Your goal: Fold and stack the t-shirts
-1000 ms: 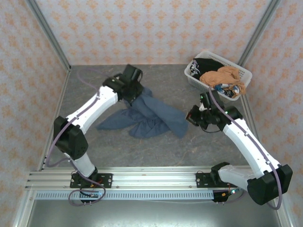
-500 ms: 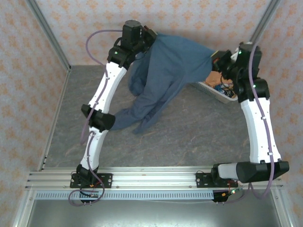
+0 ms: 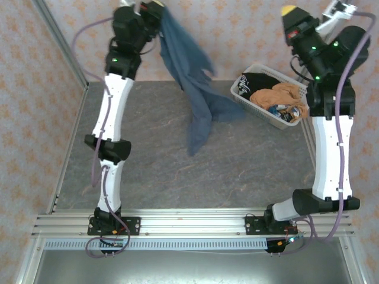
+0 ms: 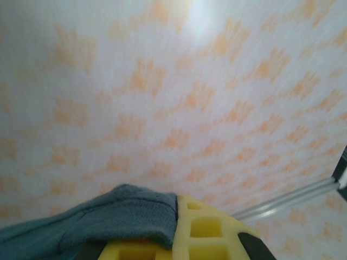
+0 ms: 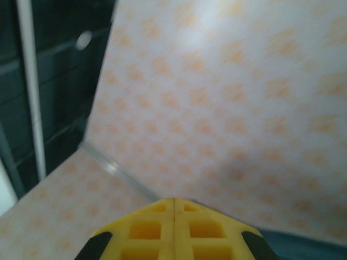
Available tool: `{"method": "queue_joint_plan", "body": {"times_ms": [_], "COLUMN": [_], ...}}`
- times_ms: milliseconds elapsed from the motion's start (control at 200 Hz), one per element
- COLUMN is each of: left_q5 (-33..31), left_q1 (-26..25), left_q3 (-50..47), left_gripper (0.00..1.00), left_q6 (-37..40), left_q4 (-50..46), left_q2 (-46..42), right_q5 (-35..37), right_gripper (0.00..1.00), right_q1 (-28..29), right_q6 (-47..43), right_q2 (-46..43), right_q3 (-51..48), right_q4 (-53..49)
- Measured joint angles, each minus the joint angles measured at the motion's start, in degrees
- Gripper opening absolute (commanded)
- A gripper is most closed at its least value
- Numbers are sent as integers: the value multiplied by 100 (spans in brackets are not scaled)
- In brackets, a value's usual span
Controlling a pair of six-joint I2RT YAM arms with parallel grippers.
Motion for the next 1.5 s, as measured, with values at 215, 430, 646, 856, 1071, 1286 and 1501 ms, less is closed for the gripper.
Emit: {"method": "queue_joint_plan", "body": {"times_ms": [215,430,646,856,1071,1286,1501], "left_q5": [-68,42,227,723,946,286,-608], "left_q1": [472,334,83,-1182,-1980,-1996,-1996], "left_q3": [-2146,-7311,-10096,-10745,-12249,-12463,-12642], "left_gripper": [0,0,0,0,0,0,0], "left_q6": [1204,1609,1362,1445,1609,1421,723], "left_q4": [-662,-203,-107,-7,-916,-2612,-3633], "left_q2": [-1823,-4030,-4972,-5751,-7536,-9888,-10443], "right_q5": [-13,540,890,1021,1029,1104,1296], "right_gripper": [0,0,5,35,59,67,64], "right_q1": [1917,2264,2275,2310,2441,2758,2955], "right_q6": [-839,-918,-640,-337,-188,-55,166], "right_q2": [177,11,245,1158,2570,3877,5381], "right_q3": [-942,-3748,-4843,-4723,-3613,-1985,-271], "right_q4": [-511,-684,-898,-796,-627,-487,-461]}}
